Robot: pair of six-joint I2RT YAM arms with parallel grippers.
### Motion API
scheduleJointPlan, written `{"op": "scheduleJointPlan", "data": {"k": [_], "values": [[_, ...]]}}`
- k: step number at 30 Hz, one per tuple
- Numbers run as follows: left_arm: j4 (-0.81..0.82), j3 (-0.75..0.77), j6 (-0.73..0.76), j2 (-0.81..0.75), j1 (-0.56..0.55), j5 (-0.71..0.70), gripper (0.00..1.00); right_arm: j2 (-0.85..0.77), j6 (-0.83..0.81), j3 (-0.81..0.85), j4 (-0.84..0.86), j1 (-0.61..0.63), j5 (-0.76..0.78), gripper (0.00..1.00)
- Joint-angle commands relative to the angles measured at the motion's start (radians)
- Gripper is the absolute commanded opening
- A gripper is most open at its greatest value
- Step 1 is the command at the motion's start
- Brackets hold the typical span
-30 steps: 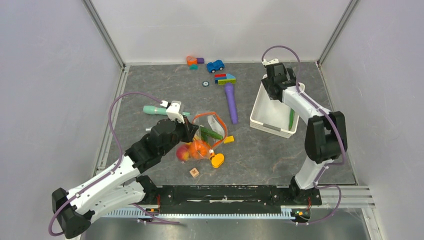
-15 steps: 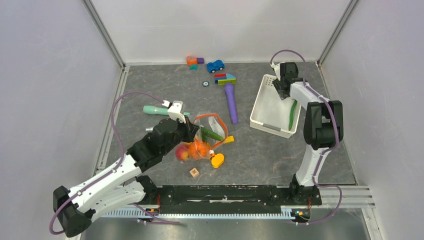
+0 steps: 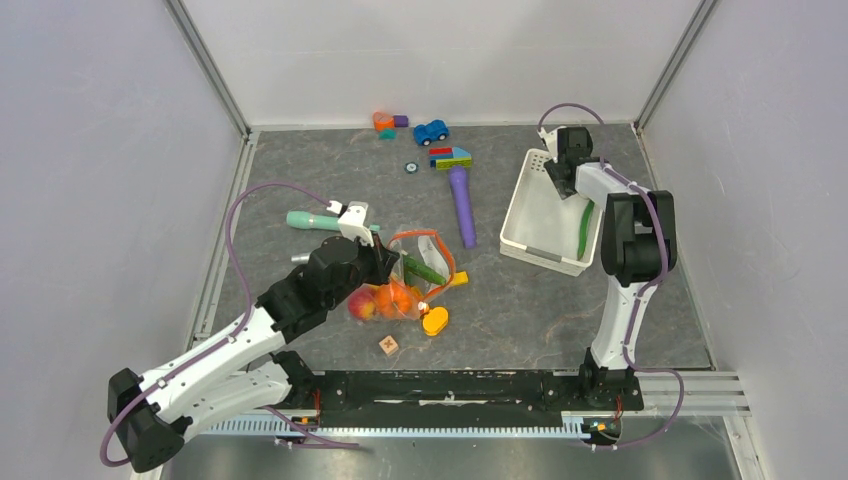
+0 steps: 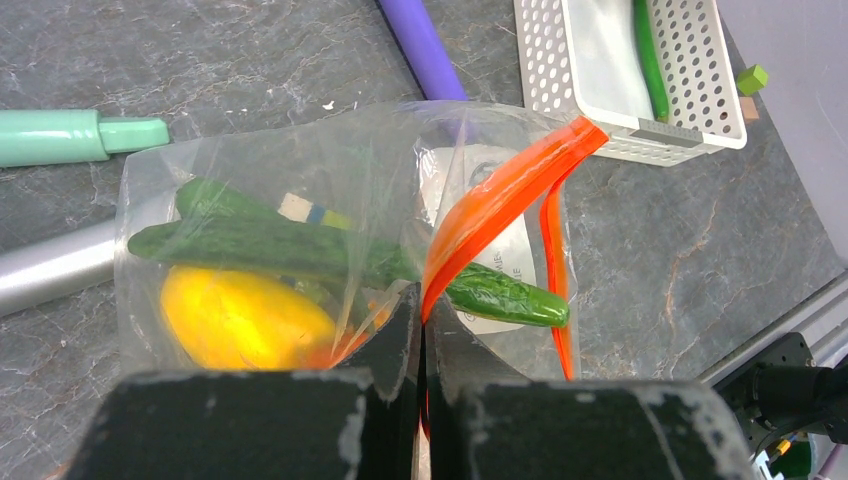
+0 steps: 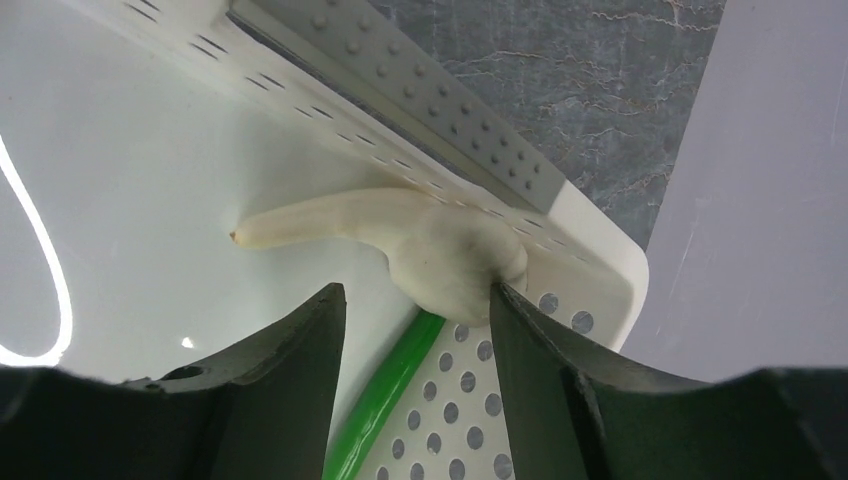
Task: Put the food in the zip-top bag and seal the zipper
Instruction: Pick up the fake vegetable from the bin.
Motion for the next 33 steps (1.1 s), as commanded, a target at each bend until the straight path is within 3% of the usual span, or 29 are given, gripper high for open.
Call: {"op": "scheduleJointPlan", "data": {"k": [1,20,30,33], "values": [[0.025,0.036,-0.026,0.004,-0.003,-0.006,0.02,0.020,-0.005,0.046,0.047,-0.007,0.021,0.60],[0.030,0.039,-0.027,0.024,-0.003,0.005,0.02,0.038,0.004,-0.005,0.089,-0.021,-0.035,0.60],[0.029,0.038,-0.028,0.024,-0.003,0.006,0.02,0.025,0.016,-0.034,0.068,-0.029,-0.261,0.58],[0.030,0.038,-0.028,0.023,-0.003,0.007,0.02,0.012,0.018,-0.047,0.066,-0.029,-0.315,0.52]]}}
